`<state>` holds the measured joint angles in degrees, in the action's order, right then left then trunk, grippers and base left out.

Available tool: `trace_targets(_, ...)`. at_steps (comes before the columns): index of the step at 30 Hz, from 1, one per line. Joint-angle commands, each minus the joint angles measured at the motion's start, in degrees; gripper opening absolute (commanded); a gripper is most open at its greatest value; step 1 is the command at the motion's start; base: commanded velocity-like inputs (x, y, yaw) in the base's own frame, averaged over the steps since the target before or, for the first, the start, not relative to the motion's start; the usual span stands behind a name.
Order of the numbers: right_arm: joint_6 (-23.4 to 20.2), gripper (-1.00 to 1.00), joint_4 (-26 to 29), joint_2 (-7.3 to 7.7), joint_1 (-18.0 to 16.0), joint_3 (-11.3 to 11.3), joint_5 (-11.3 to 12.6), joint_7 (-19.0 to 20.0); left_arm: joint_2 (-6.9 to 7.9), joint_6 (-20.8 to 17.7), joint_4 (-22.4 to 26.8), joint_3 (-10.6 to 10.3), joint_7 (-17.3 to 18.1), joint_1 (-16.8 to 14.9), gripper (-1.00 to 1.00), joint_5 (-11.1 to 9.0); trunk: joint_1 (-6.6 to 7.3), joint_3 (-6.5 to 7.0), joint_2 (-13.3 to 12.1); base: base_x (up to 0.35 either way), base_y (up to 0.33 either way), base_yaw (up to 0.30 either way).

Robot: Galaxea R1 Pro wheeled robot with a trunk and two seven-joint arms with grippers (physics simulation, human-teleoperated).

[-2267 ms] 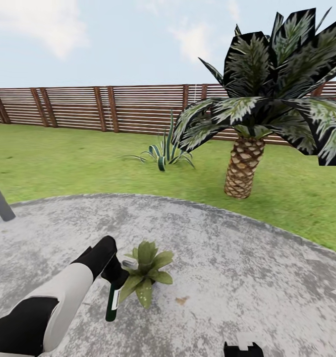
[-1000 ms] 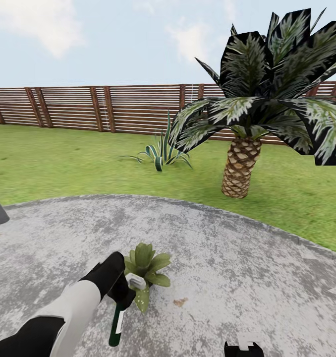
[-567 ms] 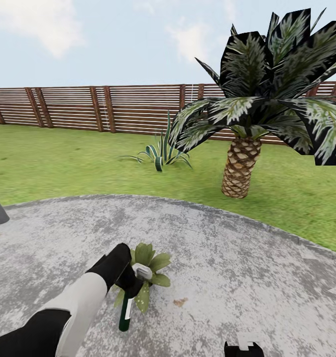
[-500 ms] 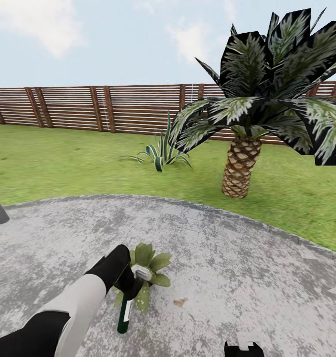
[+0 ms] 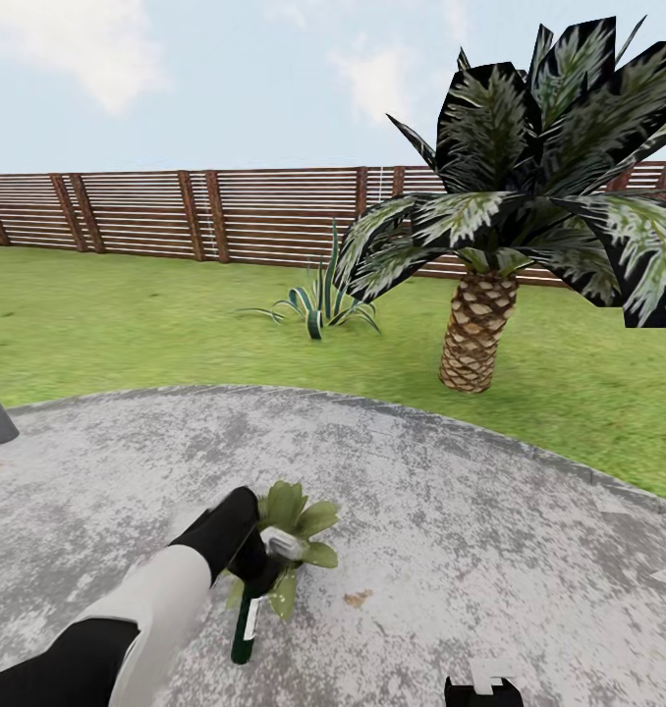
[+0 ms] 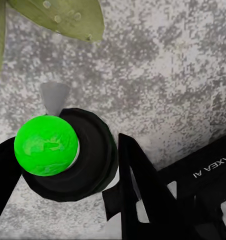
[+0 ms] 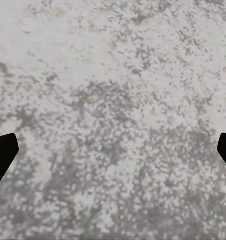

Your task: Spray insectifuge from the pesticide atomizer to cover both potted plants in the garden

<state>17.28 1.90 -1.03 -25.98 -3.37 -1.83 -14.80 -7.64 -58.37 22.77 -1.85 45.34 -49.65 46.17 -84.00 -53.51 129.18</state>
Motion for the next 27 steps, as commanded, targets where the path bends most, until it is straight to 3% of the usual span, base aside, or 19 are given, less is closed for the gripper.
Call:
trace_targets(1, 0.04, 1.00, -0.06, -0.02, -0.04, -0.33, -0.19, -0.41, 0.48, -0.25, 0.01, -0.19, 0.54, 0.02, -1.00, 0.22, 0.01, -0.05, 0.02, 0.000, 0.000, 0.000)
trace_targets(4, 0.04, 1.00, -0.06, -0.03, -0.04, -0.33, -0.20, -0.36, 1.63, -0.18, -0.32, -0.25, 0.48, 0.07, -1.00, 0.30, 0.01, -0.05, 0.02, 0.000, 0.000, 0.000)
trace_targets(12, 0.04, 1.00, -0.06, -0.03, -0.04, -0.33, -0.20, -0.35, 1.03, -0.18, 0.23, -0.08, 0.33, -0.29, -1.00, 0.55, 0.01, -0.05, 0.02, 0.000, 0.000, 0.000)
trace_targets(20, 0.04, 1.00, -0.06, -0.03, -0.04, -0.33, -0.20, -0.37, 0.99, -0.25, 0.32, 0.22, 0.19, -0.57, -1.00, 2.55, 0.01, -0.05, 0.02, 0.000, 0.000, 0.000)
trace_targets(24, 0.04, 1.00, -0.06, -0.03, -0.04, -0.33, -0.20, -0.39, 1.39, -0.15, 0.08, 0.19, 0.26, 0.17, -1.00, 2.60, 0.01, -0.05, 0.02, 0.000, 0.000, 0.000)
trace_targets(27, 0.04, 1.00, -0.06, -0.03, -0.04, -0.33, -0.20, -0.35, 2.72, 0.36, 0.16, 0.34, 0.31, 3.78, -1.00, 2.61, 0.01, -0.05, 0.02, 0.000, 0.000, 0.000)
